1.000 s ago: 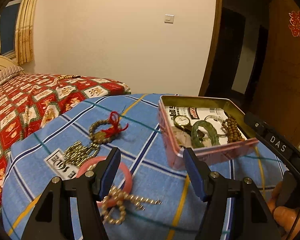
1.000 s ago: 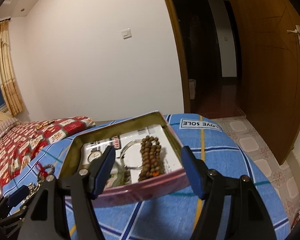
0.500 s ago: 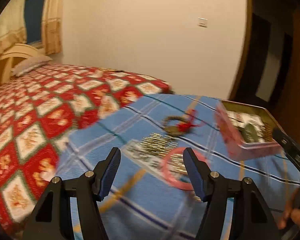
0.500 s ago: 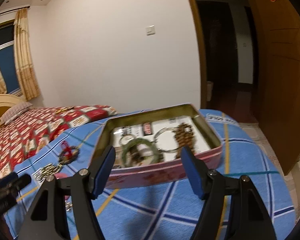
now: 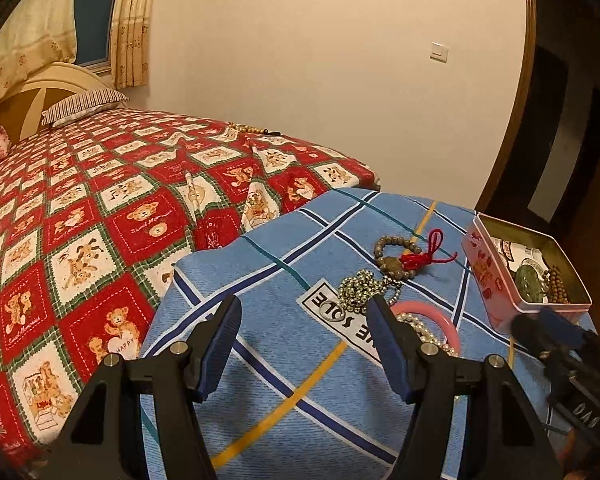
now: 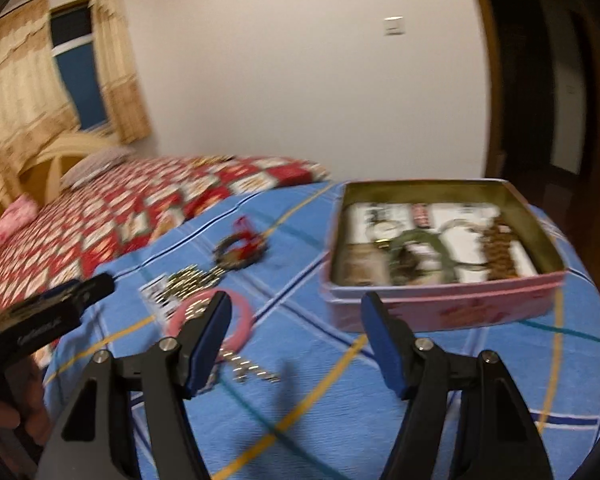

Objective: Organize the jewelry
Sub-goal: 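Grasp the pearl necklace from the pile with the right tool, then grasp the gold-bead chain with the left tool while the right lifts the pearl necklace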

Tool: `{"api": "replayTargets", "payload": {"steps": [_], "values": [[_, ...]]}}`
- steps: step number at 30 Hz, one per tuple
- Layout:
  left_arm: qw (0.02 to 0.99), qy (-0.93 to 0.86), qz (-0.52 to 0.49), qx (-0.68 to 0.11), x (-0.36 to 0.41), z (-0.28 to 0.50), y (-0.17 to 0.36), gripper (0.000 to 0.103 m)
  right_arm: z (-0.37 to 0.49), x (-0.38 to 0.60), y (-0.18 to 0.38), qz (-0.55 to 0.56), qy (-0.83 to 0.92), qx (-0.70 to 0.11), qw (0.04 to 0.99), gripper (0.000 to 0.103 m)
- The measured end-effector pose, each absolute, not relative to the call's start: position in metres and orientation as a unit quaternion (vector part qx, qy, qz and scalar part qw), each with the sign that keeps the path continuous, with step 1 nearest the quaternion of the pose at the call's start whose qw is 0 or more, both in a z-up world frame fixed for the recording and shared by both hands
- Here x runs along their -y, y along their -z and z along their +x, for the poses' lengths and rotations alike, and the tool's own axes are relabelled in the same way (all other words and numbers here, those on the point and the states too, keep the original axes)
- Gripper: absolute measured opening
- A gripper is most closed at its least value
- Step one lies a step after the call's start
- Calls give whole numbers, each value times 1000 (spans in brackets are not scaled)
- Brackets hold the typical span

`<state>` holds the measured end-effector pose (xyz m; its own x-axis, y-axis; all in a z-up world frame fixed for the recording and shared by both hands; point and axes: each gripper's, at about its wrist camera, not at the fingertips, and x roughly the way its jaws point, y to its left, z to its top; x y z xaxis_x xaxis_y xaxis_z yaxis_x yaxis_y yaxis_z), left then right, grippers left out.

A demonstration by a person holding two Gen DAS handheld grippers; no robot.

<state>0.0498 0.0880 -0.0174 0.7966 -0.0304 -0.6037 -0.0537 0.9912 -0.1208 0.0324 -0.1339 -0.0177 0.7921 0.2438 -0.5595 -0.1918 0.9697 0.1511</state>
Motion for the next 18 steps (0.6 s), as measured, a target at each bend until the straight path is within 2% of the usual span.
{"api": "replayTargets", "payload": {"steps": [3,5,7,15,17,18], "values": [[945,-11,-57,-322,-87,50,18,65,42,112,22,26,-153,-321,934,54],[945,-15,-51,-324,-87,50,18,65,50,96,27,9,-176,-341,923,40],[944,-21,-46,-325,-88,50,18,65,57,79,31,-12,-195,-357,913,37],[946,-46,-17,-321,-88,47,16,65,72,51,48,-56,-216,-407,886,35],[946,-48,-12,-320,-88,47,16,65,73,54,52,-52,-214,-420,880,22],[946,-49,-10,-319,-87,46,16,65,74,55,53,-48,-216,-424,878,21]]}}
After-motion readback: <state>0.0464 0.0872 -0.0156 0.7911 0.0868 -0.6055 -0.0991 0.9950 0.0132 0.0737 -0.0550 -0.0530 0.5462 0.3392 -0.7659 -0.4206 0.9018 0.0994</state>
